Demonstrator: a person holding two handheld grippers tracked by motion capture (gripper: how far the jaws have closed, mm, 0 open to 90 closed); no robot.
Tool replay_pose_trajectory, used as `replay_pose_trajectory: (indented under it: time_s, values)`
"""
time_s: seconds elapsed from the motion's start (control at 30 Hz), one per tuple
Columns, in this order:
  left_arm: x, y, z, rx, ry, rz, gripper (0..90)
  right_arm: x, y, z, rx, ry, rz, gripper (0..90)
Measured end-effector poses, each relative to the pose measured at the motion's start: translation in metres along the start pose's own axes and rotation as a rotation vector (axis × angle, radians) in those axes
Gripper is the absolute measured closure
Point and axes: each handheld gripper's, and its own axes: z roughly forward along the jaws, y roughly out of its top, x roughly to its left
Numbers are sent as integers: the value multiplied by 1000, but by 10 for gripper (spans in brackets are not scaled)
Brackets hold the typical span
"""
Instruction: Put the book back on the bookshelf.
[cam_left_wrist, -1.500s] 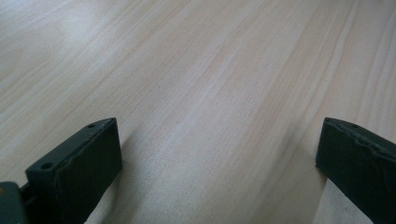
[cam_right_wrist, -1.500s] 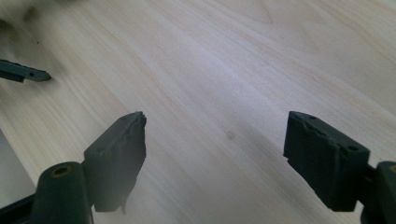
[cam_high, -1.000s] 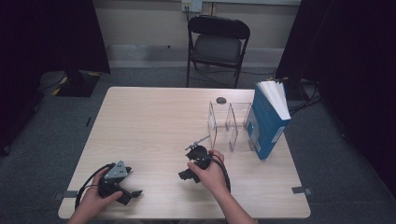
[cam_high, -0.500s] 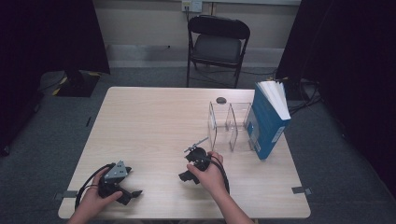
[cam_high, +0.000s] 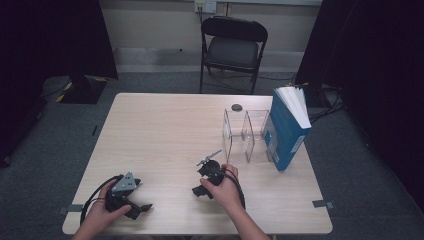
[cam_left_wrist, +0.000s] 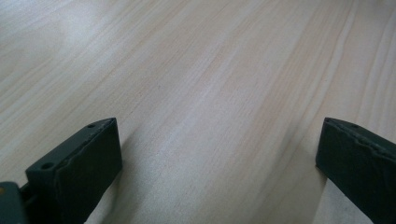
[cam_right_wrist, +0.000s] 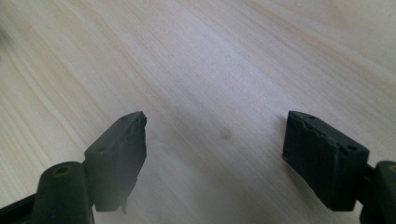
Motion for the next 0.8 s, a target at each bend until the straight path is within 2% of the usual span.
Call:
replay_pose_trajectory:
  time_s: [0.17, 0.47, 0.8]
  values:
    - [0, 0, 0, 0, 0, -1, 0, 1, -2, 1, -15, -17, -27, 198]
    - [0, 0, 0, 0, 0, -2, 0, 11, -13, 6, -78, -97, -138, 175]
    - [0, 0, 0, 0, 0, 0, 0, 11, -23, 7, -153, -104, -146, 163]
